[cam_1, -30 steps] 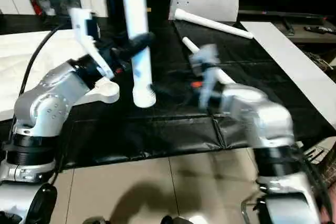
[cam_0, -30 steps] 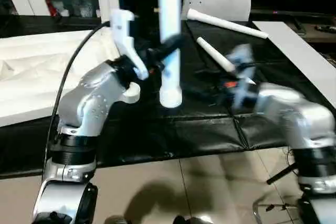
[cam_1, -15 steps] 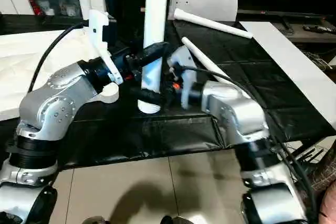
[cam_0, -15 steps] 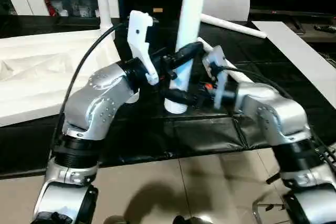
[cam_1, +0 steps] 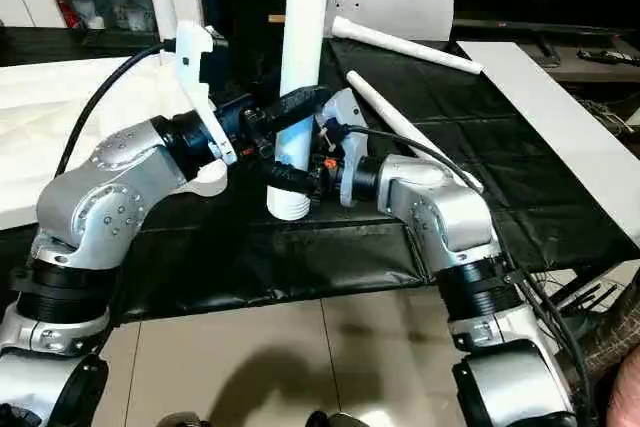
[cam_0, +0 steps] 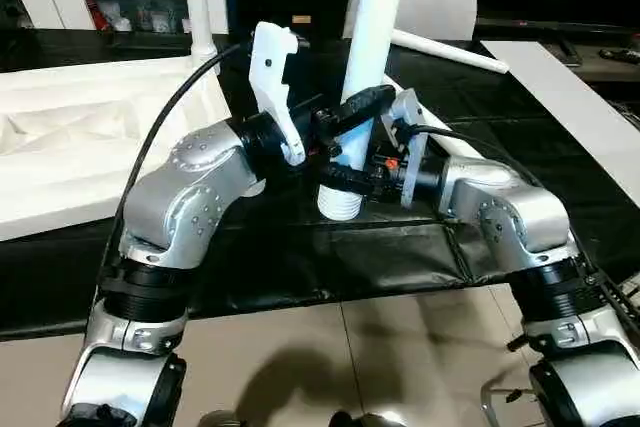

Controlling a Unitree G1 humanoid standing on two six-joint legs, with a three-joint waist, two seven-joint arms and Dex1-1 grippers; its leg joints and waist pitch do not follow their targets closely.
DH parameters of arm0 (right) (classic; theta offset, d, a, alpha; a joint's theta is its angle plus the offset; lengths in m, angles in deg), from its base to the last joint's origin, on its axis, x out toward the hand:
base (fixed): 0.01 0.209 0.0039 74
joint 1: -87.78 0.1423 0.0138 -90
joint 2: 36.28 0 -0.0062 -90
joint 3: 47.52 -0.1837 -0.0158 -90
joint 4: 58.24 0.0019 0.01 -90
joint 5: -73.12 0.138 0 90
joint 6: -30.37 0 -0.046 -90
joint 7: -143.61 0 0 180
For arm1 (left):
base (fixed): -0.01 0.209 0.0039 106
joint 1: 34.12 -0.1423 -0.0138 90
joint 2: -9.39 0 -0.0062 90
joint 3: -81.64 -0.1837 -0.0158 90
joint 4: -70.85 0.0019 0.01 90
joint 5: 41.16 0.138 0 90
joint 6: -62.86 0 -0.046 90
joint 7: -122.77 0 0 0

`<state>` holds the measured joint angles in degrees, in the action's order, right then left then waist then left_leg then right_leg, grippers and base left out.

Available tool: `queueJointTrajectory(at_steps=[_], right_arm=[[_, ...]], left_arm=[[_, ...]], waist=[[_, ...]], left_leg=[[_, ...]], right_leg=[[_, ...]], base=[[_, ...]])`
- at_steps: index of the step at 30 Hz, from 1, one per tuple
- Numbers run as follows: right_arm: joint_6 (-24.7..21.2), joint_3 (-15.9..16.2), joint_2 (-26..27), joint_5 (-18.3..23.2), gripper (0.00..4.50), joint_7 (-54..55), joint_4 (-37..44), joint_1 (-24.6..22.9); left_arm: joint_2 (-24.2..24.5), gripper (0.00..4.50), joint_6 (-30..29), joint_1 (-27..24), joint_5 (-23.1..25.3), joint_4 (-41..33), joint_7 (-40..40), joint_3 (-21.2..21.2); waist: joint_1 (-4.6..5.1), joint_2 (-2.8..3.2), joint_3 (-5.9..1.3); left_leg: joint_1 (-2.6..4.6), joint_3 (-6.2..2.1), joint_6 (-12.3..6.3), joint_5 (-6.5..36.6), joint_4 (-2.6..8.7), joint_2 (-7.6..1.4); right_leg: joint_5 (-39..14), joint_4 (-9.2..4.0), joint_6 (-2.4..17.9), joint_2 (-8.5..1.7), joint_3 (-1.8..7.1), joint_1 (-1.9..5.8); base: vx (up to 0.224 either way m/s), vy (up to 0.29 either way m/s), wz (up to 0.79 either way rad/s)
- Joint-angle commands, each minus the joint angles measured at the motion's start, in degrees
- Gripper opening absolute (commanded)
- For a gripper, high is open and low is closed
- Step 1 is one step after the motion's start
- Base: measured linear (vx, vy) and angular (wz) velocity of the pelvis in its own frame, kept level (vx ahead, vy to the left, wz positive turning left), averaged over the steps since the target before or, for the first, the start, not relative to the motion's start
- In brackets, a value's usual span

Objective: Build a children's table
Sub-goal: Insert table leg to table base

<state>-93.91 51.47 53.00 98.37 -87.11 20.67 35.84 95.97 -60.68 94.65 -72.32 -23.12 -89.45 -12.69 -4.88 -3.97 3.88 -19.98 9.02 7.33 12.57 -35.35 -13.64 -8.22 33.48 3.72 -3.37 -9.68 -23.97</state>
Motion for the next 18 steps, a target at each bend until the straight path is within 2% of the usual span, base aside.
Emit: queueJointTrajectory(at_steps=[1,8,11,12,15,16,17,18], right_arm=[[-0.30,-1.40,-0.48,0.31,2.13,0.01,-0.34,0.88],[-0.65,-2.04,0.17,0.75,1.93,0.13,-0.93,0.71],[-0.43,-2.27,0.63,0.82,1.93,0.36,-1.32,0.59],[-0.43,-2.27,0.63,0.82,1.93,0.36,-1.32,0.59],[-0.06,-2.37,1.04,0.59,1.93,0.70,-1.72,0.41],[-0.04,-2.37,1.07,0.56,1.93,0.72,-1.75,0.39],[0.23,-2.43,1.44,0.34,1.93,1.14,-2.04,0.20],[0.28,-2.43,1.55,0.29,1.93,1.23,-2.10,0.16]], left_arm=[[-0.08,1.87,-0.13,0.13,0.22,-1.92,-1.27,-1.12],[-0.53,1.87,-0.84,0.85,-0.95,-2.88,-1.83,-0.84],[-2.06,1.87,-2.34,1.17,-4.13,-4.10,-1.42,0.69],[-2.06,2.43,-2.34,1.17,-4.13,-4.10,-1.42,0.69],[-4.15,2.59,-4.13,1.41,-9.62,-6.26,-1.50,2.76],[-4.29,2.66,-4.27,1.41,-10.04,-6.45,-1.54,2.85],[-5.96,2.78,-5.82,1.29,-14.01,-8.35,-1.31,3.64],[-6.29,2.91,-5.99,1.25,-14.50,-8.67,-1.18,3.65]], waist=[[0.20,-0.07,-4.80],[0.14,-0.05,-4.90],[0.04,0.08,-5.00],[0.04,0.08,-4.98],[-0.11,0.10,-4.98],[-0.15,0.11,-4.98],[-0.05,0.03,-4.95],[-0.01,0.02,-4.93]], left_leg=[[-0.48,0.66,-3.04,-1.40,3.57,-0.16],[-0.52,0.66,-2.91,-1.90,3.53,-0.24],[-0.56,0.68,-2.73,-1.67,3.49,-0.18],[-0.51,0.66,-2.68,-1.56,3.53,-0.24],[-0.62,0.77,-2.38,-0.81,3.44,-0.17],[-0.57,0.71,-2.34,-0.76,3.51,-0.26],[-0.64,0.71,-2.43,-0.79,3.45,-0.23],[-0.70,0.75,-2.36,-0.82,3.43,-0.20]], right_leg=[[-16.95,-3.33,0.10,-4.67,4.32,4.67],[-15.63,-3.07,0.98,-4.71,4.37,4.71],[-15.72,-3.07,1.11,-4.72,4.36,4.77],[-15.85,-3.11,1.15,-4.74,4.32,4.76],[-16.50,-3.14,1.62,-4.84,4.37,4.80],[-16.53,-3.18,1.81,-4.89,4.33,4.77],[-16.15,-3.09,1.68,-4.75,4.31,4.76],[-16.01,-3.05,1.75,-4.74,4.34,4.79]], base=[[0.000,0.000,0.00],[0.000,0.000,0.00],[0.000,0.000,0.00],[0.000,0.000,0.00],[0.000,0.000,0.00],[0.000,0.000,0.00],[0.000,0.000,0.00],[0.000,0.000,0.00]])
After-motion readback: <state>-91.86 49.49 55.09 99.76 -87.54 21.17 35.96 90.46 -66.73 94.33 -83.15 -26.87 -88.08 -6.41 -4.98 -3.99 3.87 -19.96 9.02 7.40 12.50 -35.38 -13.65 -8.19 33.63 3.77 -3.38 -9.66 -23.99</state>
